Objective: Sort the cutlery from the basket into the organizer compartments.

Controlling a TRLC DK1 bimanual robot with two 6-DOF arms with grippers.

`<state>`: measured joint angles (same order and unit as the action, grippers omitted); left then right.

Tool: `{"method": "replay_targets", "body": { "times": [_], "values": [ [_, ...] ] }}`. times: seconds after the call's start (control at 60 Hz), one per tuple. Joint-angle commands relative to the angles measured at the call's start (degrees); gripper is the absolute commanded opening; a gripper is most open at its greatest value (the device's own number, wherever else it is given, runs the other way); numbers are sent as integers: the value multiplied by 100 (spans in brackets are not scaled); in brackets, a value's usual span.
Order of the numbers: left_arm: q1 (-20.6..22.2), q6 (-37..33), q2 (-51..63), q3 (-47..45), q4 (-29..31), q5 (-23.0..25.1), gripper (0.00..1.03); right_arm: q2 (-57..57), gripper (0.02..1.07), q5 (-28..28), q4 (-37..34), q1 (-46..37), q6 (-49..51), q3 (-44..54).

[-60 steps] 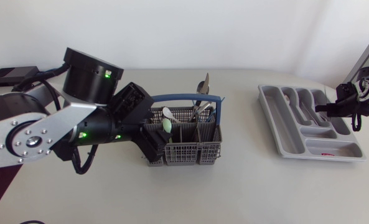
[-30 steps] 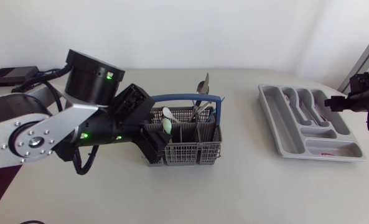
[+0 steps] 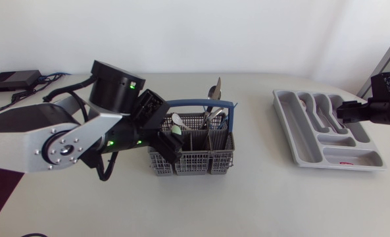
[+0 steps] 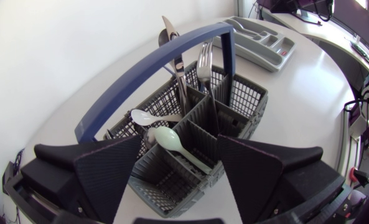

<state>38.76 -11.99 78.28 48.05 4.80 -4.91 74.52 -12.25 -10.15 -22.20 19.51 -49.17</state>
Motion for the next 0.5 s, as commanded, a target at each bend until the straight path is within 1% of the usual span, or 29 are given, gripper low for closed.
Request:
{"method": "replay_targets", "body": {
  "times": [0.0,0.15,0.2,0.3,0.4,0.483],
  "values": [
    [96,91,214,29,-172,-160,83,-315,74,-32,-119,119,-96,294],
    [219,39,390,-77,-568,-599,83,-605,74,-102,-224,216,-158,426],
    [281,-32,416,-156,-752,-828,83,-685,74,-111,-250,277,-202,478],
    [351,-207,495,-340,-1157,-1135,83,-808,74,-111,-242,365,-228,601],
    [378,-269,645,-446,-1280,-1276,83,-825,74,-102,-198,453,-254,689],
    [413,-366,697,-543,-1499,-1390,83,-825,74,-102,-180,479,-263,724]
  ]
}}
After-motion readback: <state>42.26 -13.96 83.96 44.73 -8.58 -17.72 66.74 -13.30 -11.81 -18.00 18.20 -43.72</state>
